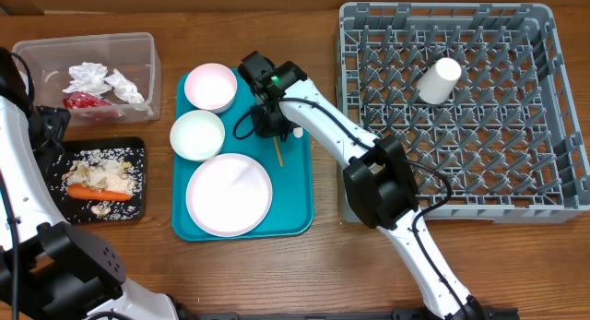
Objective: Sort waste into correct bins and load items into the dishwasher rack
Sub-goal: 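Move the right gripper to the wooden chopstick and grasp it, then carry the chopstick right and release it into the grey rack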
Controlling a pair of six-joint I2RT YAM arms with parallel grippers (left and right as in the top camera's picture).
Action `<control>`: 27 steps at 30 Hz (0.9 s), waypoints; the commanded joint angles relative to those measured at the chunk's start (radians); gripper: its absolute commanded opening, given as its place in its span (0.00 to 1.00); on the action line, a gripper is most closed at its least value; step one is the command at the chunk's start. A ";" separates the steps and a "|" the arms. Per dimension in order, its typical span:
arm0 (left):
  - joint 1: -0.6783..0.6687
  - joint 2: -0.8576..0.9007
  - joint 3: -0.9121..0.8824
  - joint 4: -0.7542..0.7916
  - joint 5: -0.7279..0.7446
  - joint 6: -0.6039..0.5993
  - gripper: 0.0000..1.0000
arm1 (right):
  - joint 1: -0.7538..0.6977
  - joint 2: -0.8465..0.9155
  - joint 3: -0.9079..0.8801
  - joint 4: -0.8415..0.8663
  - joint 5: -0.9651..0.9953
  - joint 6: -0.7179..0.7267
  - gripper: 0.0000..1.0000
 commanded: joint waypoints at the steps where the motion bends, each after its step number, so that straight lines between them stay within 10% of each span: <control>1: -0.002 -0.017 -0.004 0.000 0.000 -0.021 1.00 | 0.005 0.020 -0.033 -0.021 -0.008 0.010 0.04; 27: -0.002 -0.017 -0.004 0.000 0.000 -0.021 1.00 | -0.295 -0.332 0.318 -0.347 0.062 -0.080 0.04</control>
